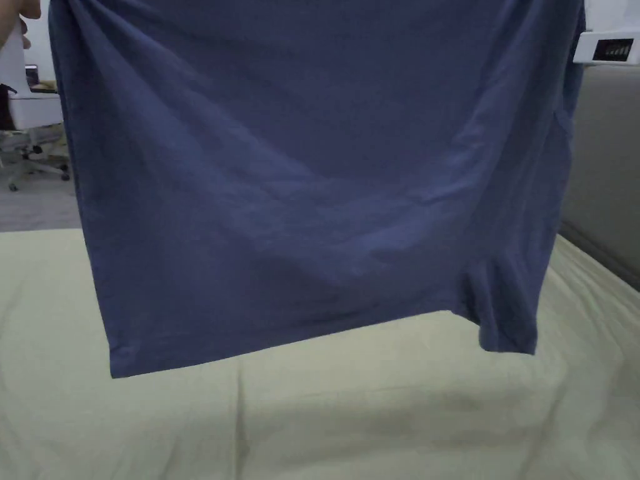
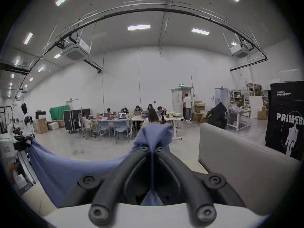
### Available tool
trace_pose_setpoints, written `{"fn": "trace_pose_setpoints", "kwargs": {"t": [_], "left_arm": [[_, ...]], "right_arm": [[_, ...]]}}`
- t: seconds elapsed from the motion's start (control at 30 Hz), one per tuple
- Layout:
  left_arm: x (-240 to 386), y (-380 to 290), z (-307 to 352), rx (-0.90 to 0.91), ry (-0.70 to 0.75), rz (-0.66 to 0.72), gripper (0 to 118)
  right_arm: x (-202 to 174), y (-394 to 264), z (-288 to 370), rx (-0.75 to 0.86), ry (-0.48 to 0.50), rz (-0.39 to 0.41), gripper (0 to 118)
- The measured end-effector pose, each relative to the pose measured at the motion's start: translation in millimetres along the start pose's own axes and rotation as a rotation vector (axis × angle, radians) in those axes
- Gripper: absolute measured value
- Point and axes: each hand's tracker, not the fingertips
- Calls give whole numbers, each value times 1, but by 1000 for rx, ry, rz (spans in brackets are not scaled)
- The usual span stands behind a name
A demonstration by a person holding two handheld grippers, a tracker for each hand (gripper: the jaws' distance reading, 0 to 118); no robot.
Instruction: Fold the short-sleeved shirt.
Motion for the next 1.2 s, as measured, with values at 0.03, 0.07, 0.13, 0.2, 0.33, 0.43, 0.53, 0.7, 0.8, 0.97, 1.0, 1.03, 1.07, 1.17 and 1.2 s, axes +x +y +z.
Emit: {"fn": "trace_pose_setpoints", "kwargs": {"t": [0.03, 0.07, 0.13, 0.2, 0.33, 0.43, 0.53, 0.7, 0.8, 0.97, 1.0, 1.03, 1.07, 1.17, 1.2], "left_arm": [[1, -18, -11, -13, 7, 0, 2], [1, -36, -20, -32, 2, 21, 2], [2, -88, -39, -88, -35, 70, 2], [6, -141, -58, -180, -52, 110, 2], [23, -247, -67, -384, -95, 141, 2], [30, -290, -81, -461, -125, 130, 2], [36, -311, -71, -475, -157, 80, 2], [32, -343, 1, -474, -259, 70, 2], [35, -370, 77, -492, -321, 55, 2], [9, -418, 176, -546, -347, 72, 2], [5, -426, 195, -568, -333, 58, 2], [-4, -435, 209, -571, -329, 50, 2], [-8, -441, 224, -582, -317, 47, 2], [-11, -460, 271, -664, -308, 14, 2], [-11, -470, 281, -692, -299, -17, 2]], "right_arm": [[0, -17, -8, -20, -3, 11, 3], [4, -37, -19, -46, 5, 19, 3], [8, -87, -35, -109, -15, 48, 3], [13, -148, -41, -182, -20, 55, 3], [26, -267, -60, -363, -26, -1, 3], [33, -323, -62, -454, -28, -27, 3], [38, -353, -39, -482, -11, -18, 3], [51, -389, 28, -529, 59, 26, 3], [62, -416, 92, -533, 97, 35, 3], [74, -450, 208, -578, 122, 45, 3], [72, -450, 235, -579, 129, 31, 3], [76, -455, 254, -606, 131, 24, 3], [79, -460, 273, -611, 129, 22, 3], [91, -480, 324, -677, 99, -19, 3], [95, -488, 338, -700, 91, -22, 3]]}}
